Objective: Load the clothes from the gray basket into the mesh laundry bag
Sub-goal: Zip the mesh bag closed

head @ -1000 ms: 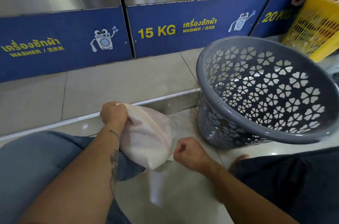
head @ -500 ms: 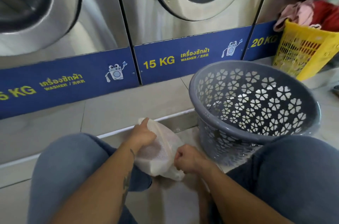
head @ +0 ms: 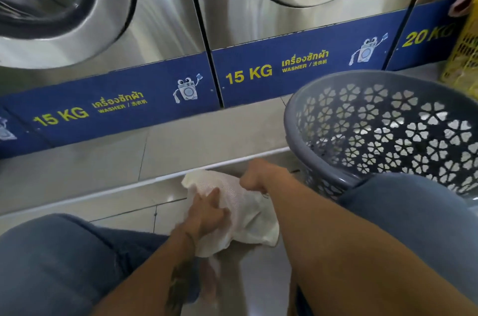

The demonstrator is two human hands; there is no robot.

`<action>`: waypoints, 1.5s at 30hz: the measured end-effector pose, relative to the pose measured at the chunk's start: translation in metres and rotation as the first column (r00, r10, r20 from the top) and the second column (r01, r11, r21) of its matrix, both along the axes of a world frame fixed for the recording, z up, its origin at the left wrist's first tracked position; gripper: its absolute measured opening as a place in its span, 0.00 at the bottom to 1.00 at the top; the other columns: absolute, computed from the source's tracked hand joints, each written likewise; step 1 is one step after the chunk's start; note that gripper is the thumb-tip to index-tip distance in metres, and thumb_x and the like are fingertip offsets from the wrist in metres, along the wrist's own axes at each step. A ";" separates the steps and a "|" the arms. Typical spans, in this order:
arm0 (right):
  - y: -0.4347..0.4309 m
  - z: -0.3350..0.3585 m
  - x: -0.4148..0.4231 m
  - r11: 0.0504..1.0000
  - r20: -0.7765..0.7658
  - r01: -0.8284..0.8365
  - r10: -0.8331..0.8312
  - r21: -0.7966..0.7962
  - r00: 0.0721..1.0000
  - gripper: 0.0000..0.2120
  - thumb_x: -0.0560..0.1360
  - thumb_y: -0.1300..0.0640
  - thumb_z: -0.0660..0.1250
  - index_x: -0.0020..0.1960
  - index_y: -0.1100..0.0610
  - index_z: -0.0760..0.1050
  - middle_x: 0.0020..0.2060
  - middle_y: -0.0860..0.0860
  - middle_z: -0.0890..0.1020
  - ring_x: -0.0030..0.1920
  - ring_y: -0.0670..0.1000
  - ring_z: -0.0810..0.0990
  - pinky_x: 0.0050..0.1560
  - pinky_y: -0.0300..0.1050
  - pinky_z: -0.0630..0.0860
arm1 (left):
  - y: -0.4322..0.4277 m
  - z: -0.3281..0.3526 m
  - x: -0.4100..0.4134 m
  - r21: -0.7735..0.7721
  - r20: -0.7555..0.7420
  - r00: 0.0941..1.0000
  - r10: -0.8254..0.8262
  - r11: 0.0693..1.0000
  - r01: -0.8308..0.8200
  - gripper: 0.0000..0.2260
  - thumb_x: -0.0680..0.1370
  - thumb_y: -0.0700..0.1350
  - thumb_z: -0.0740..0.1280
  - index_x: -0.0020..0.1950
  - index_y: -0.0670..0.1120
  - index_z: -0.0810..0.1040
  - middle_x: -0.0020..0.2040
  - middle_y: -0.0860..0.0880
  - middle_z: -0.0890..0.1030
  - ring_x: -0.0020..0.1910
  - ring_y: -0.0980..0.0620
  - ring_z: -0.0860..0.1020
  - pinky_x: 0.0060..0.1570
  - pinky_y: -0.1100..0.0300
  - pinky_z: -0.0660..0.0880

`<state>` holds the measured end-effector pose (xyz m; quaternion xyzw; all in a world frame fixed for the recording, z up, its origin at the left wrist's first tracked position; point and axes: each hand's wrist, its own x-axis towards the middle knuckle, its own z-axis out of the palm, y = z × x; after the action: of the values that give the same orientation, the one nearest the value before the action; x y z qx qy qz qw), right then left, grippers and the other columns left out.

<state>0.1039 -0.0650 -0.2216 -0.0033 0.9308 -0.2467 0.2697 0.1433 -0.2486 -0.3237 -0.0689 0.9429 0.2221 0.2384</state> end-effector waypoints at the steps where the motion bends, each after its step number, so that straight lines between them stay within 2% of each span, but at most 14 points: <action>1: -0.002 -0.006 0.002 1.000 0.007 -0.001 0.001 0.002 1.000 0.18 0.76 0.55 0.62 0.63 0.62 0.76 0.58 0.60 0.82 0.58 0.61 0.82 0.51 0.48 0.76 | -0.006 -0.003 -0.003 -0.005 0.019 1.000 -0.004 1.000 0.004 0.34 0.76 0.57 0.62 0.79 0.53 0.53 0.80 0.40 0.45 0.76 0.37 0.57 0.74 0.47 0.57; 5: -0.021 -0.039 0.019 0.999 0.151 -0.032 0.031 0.005 0.988 0.21 0.77 0.52 0.64 0.67 0.62 0.75 0.63 0.60 0.80 0.56 0.59 0.81 0.53 0.48 0.75 | -0.029 -0.010 -0.013 0.111 0.031 0.998 0.048 0.993 -0.051 0.34 0.75 0.47 0.66 0.79 0.52 0.58 0.80 0.40 0.49 0.74 0.36 0.62 0.73 0.46 0.61; 7: -0.040 -0.060 0.030 0.996 0.295 0.044 -0.021 -0.072 0.955 0.19 0.74 0.53 0.69 0.62 0.60 0.76 0.52 0.59 0.82 0.46 0.57 0.80 0.49 0.51 0.80 | -0.037 -0.013 -0.016 0.272 -0.044 0.992 0.117 0.957 -0.101 0.31 0.74 0.38 0.66 0.77 0.47 0.64 0.78 0.40 0.59 0.73 0.39 0.65 0.72 0.50 0.63; 10: -0.069 -0.078 0.038 0.945 0.379 0.254 -0.163 -0.204 0.911 0.13 0.70 0.61 0.70 0.52 0.66 0.78 0.32 0.60 0.79 0.25 0.55 0.78 0.26 0.44 0.78 | -0.043 -0.014 -0.015 0.536 -0.053 0.923 0.381 0.791 -0.295 0.24 0.71 0.30 0.66 0.66 0.44 0.75 0.66 0.42 0.75 0.63 0.42 0.75 0.64 0.47 0.72; 13: -0.091 -0.086 0.036 0.894 0.299 0.361 -0.279 -0.266 0.912 0.08 0.67 0.65 0.66 0.44 0.66 0.81 0.32 0.59 0.80 0.27 0.55 0.78 0.25 0.39 0.73 | -0.043 -0.018 -0.009 0.669 0.041 0.817 0.576 0.591 -0.450 0.14 0.73 0.32 0.67 0.56 0.45 0.77 0.58 0.43 0.80 0.56 0.45 0.79 0.58 0.50 0.77; 17: -0.108 -0.087 0.031 0.860 0.231 0.421 -0.364 -0.288 0.902 0.11 0.66 0.57 0.68 0.41 0.64 0.83 0.34 0.58 0.85 0.32 0.57 0.82 0.40 0.50 0.82 | -0.046 -0.018 0.010 0.648 0.039 0.783 0.621 0.581 -0.493 0.10 0.73 0.36 0.65 0.49 0.48 0.82 0.50 0.51 0.83 0.50 0.52 0.80 0.48 0.63 0.73; 22: -0.116 -0.075 0.022 0.903 0.094 0.321 -0.306 -0.287 0.947 0.09 0.70 0.59 0.69 0.42 0.66 0.84 0.38 0.63 0.86 0.43 0.62 0.86 0.51 0.56 0.83 | -0.060 -0.016 0.044 0.447 -0.073 0.941 0.330 0.854 -0.265 0.17 0.70 0.45 0.69 0.58 0.52 0.80 0.58 0.51 0.80 0.56 0.49 0.78 0.59 0.53 0.74; 25: -0.117 -0.070 0.023 0.892 0.095 0.320 -0.306 -0.318 0.947 0.08 0.72 0.65 0.66 0.35 0.64 0.82 0.31 0.61 0.84 0.31 0.57 0.82 0.45 0.57 0.85 | -0.061 -0.013 0.046 0.410 -0.109 0.941 0.320 0.877 -0.251 0.16 0.72 0.46 0.69 0.60 0.54 0.81 0.59 0.51 0.82 0.57 0.49 0.78 0.60 0.54 0.74; 28: -0.110 -0.064 0.029 0.902 0.083 0.284 -0.272 -0.327 0.959 0.11 0.72 0.70 0.63 0.34 0.64 0.81 0.29 0.61 0.83 0.27 0.54 0.81 0.39 0.52 0.84 | -0.065 -0.008 0.039 0.486 -0.020 0.933 0.359 0.819 -0.304 0.17 0.74 0.37 0.65 0.60 0.49 0.83 0.58 0.48 0.83 0.53 0.52 0.79 0.54 0.64 0.71; 32: -0.089 -0.057 0.031 0.916 0.055 0.234 -0.228 -0.327 0.972 0.09 0.72 0.68 0.67 0.34 0.61 0.81 0.31 0.62 0.83 0.30 0.55 0.80 0.38 0.51 0.81 | -0.051 0.006 0.040 0.652 0.155 0.929 0.335 0.672 -0.351 0.19 0.75 0.32 0.59 0.59 0.44 0.83 0.55 0.46 0.83 0.53 0.51 0.80 0.51 0.63 0.74; 36: -0.075 -0.053 0.033 0.891 0.092 0.263 -0.246 -0.372 0.965 0.09 0.71 0.66 0.73 0.33 0.59 0.81 0.32 0.60 0.82 0.35 0.56 0.80 0.44 0.55 0.83 | -0.037 0.010 0.040 0.743 0.409 0.853 0.324 0.424 -0.518 0.11 0.72 0.39 0.65 0.48 0.39 0.85 0.43 0.43 0.85 0.39 0.50 0.82 0.36 0.63 0.76; 39: -0.070 -0.053 0.037 0.833 0.166 0.331 -0.286 -0.444 0.944 0.11 0.72 0.68 0.72 0.32 0.60 0.79 0.34 0.62 0.82 0.37 0.59 0.81 0.52 0.60 0.84 | -0.034 0.009 0.033 0.688 0.602 0.732 0.320 0.256 -0.679 0.14 0.72 0.43 0.65 0.51 0.36 0.82 0.48 0.38 0.83 0.43 0.43 0.80 0.41 0.56 0.78; 43: -0.065 -0.058 0.044 0.780 0.207 0.356 -0.290 -0.515 0.934 0.11 0.72 0.71 0.70 0.33 0.61 0.81 0.31 0.60 0.82 0.34 0.56 0.81 0.50 0.57 0.84 | -0.031 -0.001 0.026 0.625 0.678 0.687 0.262 0.288 -0.726 0.17 0.76 0.48 0.65 0.57 0.38 0.82 0.54 0.38 0.83 0.51 0.40 0.82 0.58 0.49 0.77; 45: -0.064 -0.063 0.046 0.783 0.207 0.335 -0.265 -0.524 0.942 0.13 0.71 0.73 0.70 0.32 0.60 0.83 0.32 0.59 0.83 0.35 0.56 0.83 0.49 0.56 0.84 | -0.029 0.000 0.026 0.565 0.684 0.682 0.257 0.405 -0.719 0.10 0.71 0.45 0.67 0.46 0.41 0.84 0.40 0.42 0.86 0.34 0.45 0.84 0.34 0.53 0.82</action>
<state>0.1499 -0.1291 -0.2844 0.0824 0.7900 -0.5438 0.2710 0.1695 -0.2774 -0.3239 -0.2925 0.5702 0.6585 0.3945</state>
